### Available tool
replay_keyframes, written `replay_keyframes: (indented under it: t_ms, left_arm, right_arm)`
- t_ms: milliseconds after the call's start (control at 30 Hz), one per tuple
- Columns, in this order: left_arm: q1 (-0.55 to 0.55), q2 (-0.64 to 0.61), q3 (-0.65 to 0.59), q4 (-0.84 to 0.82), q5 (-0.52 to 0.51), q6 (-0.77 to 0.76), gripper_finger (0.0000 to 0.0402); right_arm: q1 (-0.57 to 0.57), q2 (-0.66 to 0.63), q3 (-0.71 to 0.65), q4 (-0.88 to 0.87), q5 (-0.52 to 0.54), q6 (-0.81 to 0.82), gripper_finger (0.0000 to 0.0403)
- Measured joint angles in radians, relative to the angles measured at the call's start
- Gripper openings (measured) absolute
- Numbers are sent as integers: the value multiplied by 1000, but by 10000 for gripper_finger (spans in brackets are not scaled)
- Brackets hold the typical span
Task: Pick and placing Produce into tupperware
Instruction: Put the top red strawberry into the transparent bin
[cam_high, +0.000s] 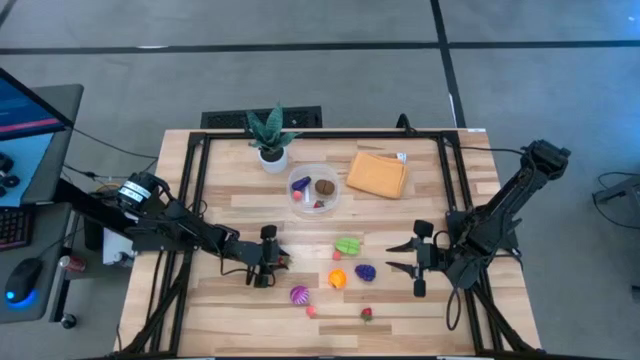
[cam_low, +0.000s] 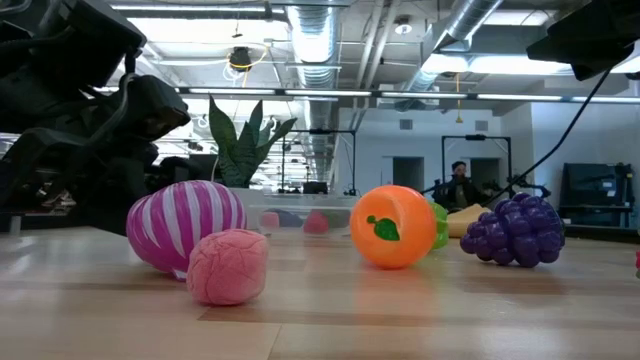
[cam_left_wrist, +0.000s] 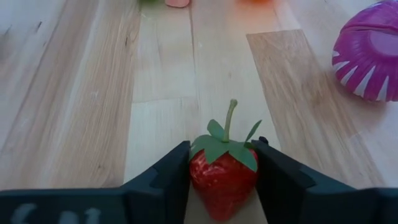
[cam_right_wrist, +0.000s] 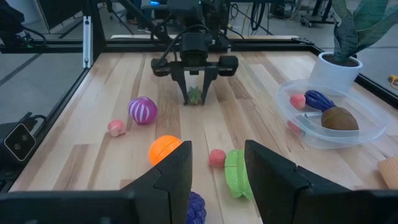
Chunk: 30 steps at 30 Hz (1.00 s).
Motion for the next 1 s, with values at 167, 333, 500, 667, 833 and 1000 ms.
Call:
replay_keyframes:
  t_ms: [167, 333, 500, 667, 833, 1000]
  left_arm:
    - [2, 0, 0, 36, -6, 33, 140]
    - [18, 0, 1, 57, -5, 53, 143]
    - [52, 0, 27, 57, -3, 90, 142]
    - [102, 0, 77, 58, -1, 156, 143]
    - [160, 0, 134, 54, -1, 223, 143]
    - [215, 0, 200, -4, -82, 269, 143]
  right_arm:
    - [0, 0, 0, 0, 0, 0, 168]
    - [0, 0, 0, 0, 0, 0, 168]
    - [0, 0, 0, -11, 0, 0, 168]
    - [0, 0, 1, -10, 0, 0, 168]
    - [0, 0, 1, -11, 0, 0, 168]
    - [0, 0, 1, -15, -2, 0, 168]
